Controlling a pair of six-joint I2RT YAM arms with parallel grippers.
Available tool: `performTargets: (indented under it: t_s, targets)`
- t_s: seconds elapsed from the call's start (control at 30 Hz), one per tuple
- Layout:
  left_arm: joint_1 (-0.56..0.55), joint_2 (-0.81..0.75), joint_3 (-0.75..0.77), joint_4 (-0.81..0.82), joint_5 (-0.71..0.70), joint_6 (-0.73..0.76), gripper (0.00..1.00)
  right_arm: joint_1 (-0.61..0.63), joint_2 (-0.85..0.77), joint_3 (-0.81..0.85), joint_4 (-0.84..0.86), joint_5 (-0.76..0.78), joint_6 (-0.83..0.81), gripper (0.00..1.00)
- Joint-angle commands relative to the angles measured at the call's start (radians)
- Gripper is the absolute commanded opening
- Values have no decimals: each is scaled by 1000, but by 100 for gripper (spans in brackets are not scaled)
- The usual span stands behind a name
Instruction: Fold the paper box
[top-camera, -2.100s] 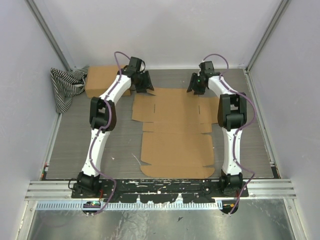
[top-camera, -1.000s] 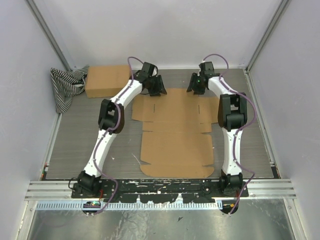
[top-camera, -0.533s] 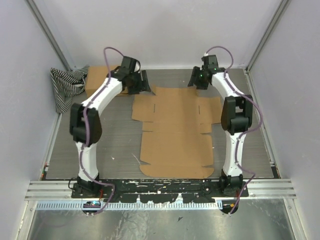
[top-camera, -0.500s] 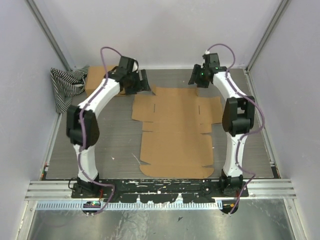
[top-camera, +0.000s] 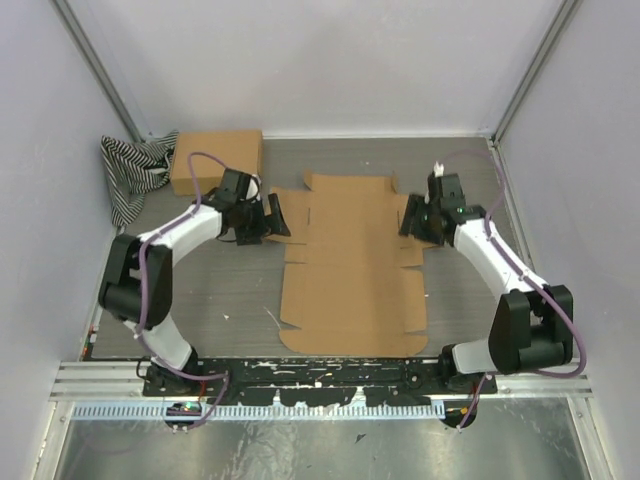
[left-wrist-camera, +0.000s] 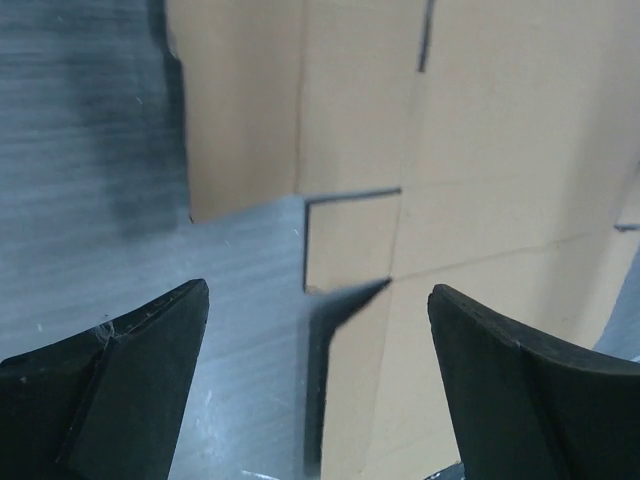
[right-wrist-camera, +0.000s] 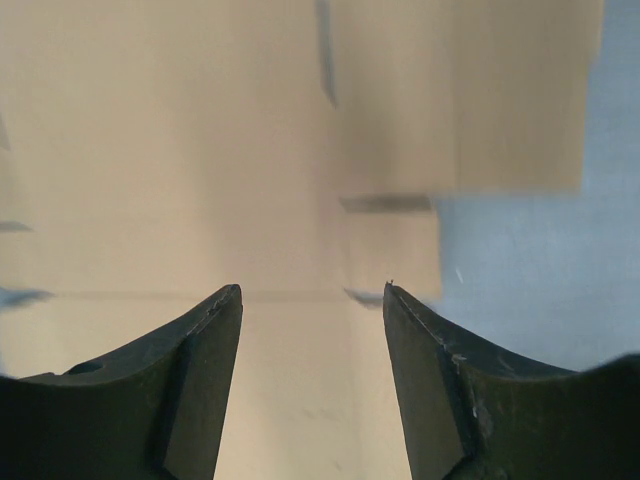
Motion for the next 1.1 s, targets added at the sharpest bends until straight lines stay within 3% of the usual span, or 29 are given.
performTargets:
  t_s: [0.0,0.13,0.23,0.3,0.67,1.07]
  targets:
    - [-28,-187,-86,80,-91,37,98,1,-142,-199,9,97,65,65]
    - [-31,-188,-118,137,-62,27,99,-4,-161,-276,54,128,103,68]
    - [-33,-127,-91,144,-18,28,76,-20,-109,-288,80,133,109,68]
    - [-33,-76,-70,141,-2,14,69,-30,-66,-288,97,120,101,69]
    - [-57,36,-40,149,-10,-9,76,-52,82,-265,179,85,73,68]
    - [-70,112,-8,121,1,-2,77,-52,98,-258,192,41,56,66]
